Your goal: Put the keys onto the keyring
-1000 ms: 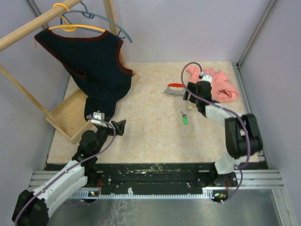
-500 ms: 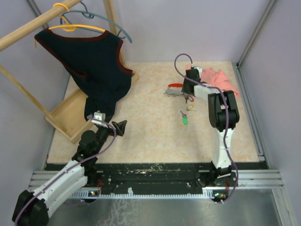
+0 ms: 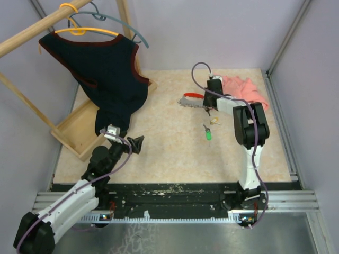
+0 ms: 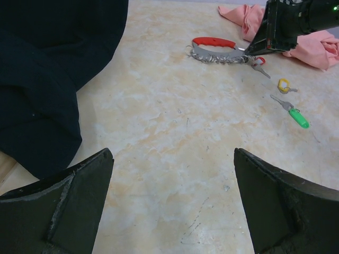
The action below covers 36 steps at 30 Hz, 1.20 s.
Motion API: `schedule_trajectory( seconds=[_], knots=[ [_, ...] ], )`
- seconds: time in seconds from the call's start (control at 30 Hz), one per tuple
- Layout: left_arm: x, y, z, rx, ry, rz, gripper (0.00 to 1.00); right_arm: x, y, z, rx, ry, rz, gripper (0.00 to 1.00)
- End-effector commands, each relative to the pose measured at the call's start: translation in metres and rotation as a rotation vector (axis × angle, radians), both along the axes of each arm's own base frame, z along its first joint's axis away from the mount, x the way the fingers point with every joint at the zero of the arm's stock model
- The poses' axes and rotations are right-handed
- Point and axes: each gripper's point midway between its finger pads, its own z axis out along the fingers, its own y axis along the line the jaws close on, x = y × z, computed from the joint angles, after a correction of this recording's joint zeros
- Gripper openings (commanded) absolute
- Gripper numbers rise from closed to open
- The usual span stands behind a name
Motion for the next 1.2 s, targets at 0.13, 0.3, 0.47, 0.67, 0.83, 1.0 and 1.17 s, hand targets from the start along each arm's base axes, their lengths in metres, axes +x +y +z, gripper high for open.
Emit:
schedule_trajectory(
  seconds=[0.13, 0.3, 0.47, 0.67, 0.83, 1.0, 1.17],
  knots=[
    [0.001, -0.006, 0.005, 0.001, -0.017, -0.032, 1.0, -0.057, 0.087, -0.005, -0.005, 0.036, 0.356, 0.0],
    [0.001, -0.008, 0.004, -0.001, -0.013, -0.043, 1.0, -0.086, 0.129, 0.021, -0.014, -0.05, 0.546, 0.0],
    [0.0, -0.014, 0.002, 0.002, -0.006, -0.073, 1.0, -0.125, 0.158, 0.039, -0.009, -0.125, 0.731, 0.0],
    [0.0, -0.024, -0.005, -0.004, 0.036, -0.116, 1.0, -0.162, 0.173, 0.06, -0.026, -0.213, 0.882, 0.0],
    [0.001, -0.039, -0.012, 0.0, 0.083, -0.185, 1.0, -0.182, 0.184, 0.083, -0.027, -0.302, 0.984, 0.0],
    [0.003, -0.06, -0.02, 0.01, 0.153, -0.302, 0.99, -0.199, 0.196, 0.094, -0.064, -0.37, 1.086, 0.0],
    [0.005, -0.074, -0.024, 0.011, 0.193, -0.424, 0.98, -0.206, 0.198, 0.103, -0.076, -0.412, 1.119, 0.0]
  ],
)
